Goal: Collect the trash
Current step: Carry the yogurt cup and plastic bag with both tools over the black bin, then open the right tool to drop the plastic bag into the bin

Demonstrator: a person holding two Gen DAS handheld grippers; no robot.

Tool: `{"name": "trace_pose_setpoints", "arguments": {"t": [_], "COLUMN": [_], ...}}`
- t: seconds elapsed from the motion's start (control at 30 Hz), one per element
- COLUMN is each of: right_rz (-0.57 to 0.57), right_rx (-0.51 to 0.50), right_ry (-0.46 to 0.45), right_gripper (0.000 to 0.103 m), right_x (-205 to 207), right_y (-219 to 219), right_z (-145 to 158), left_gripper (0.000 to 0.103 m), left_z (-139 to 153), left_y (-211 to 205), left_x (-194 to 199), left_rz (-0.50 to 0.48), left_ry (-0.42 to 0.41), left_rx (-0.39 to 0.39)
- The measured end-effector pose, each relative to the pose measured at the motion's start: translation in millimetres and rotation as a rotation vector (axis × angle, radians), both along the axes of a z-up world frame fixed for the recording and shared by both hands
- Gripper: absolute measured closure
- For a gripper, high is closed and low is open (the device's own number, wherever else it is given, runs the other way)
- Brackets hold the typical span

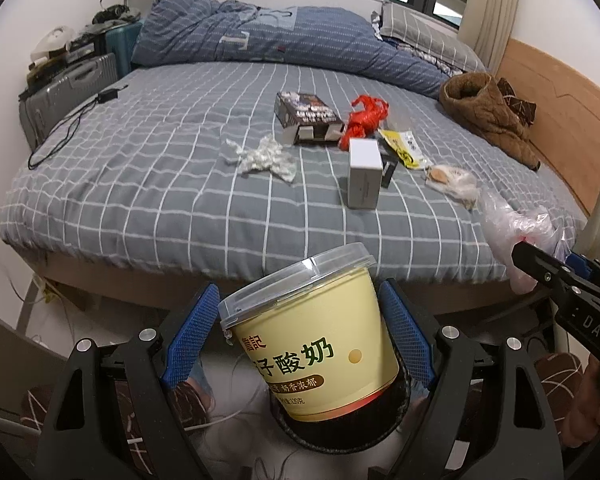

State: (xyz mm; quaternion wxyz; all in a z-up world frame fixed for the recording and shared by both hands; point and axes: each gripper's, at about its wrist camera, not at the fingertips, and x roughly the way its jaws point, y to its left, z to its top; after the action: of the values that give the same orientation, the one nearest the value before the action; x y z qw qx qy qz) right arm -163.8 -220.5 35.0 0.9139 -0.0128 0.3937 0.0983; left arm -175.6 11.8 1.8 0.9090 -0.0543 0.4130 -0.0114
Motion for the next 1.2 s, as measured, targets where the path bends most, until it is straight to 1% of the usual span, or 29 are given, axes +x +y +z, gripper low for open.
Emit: {"name": "trace_pose_setpoints", "arguments": {"t": [0.23, 0.47, 0.67, 0.77, 0.9, 1.03, 1.2], "right_rz": [0.015, 0.015, 0.014, 0.015, 0.010, 0.008, 0.025], "right_rx": [-0.013, -0.021, -0.032, -0.040, -0.049, -0.053, -0.053], "right_ry": [0.055, 0.107, 0.167, 0.202, 0.256, 0.292, 0.334], "right_gripper": [0.053, 0.053, 0.053, 0.053, 0.053, 0.053, 0.053], "right_x": [-14, -17, -13, -9, -1, 10, 23], "right_y": [7, 13, 18, 19, 18, 21, 29], "right_z": [-26, -53, -87, -108, -138, -160, -184], "left_gripper": [0.023, 0.023, 0.023, 0.023, 0.023, 0.023, 0.023], "left_z": [-19, -43, -79, -95, -116, -143, -163], "left_y": [-4, -2, 0, 0, -1, -1, -3], "left_x": [-9, -12, -4, -1, 9, 24, 38], "left_rz": [-0.012, -0.013, -0.014, -0.021, -0.033, -0.034, -0.041], "left_ry": [0.049, 0.098, 0.161, 0.187, 0.222, 0.280, 0.309], "left_rx": [-0.004, -0.008, -0.008, -0.015, 0.003, 0.004, 0.001]}}
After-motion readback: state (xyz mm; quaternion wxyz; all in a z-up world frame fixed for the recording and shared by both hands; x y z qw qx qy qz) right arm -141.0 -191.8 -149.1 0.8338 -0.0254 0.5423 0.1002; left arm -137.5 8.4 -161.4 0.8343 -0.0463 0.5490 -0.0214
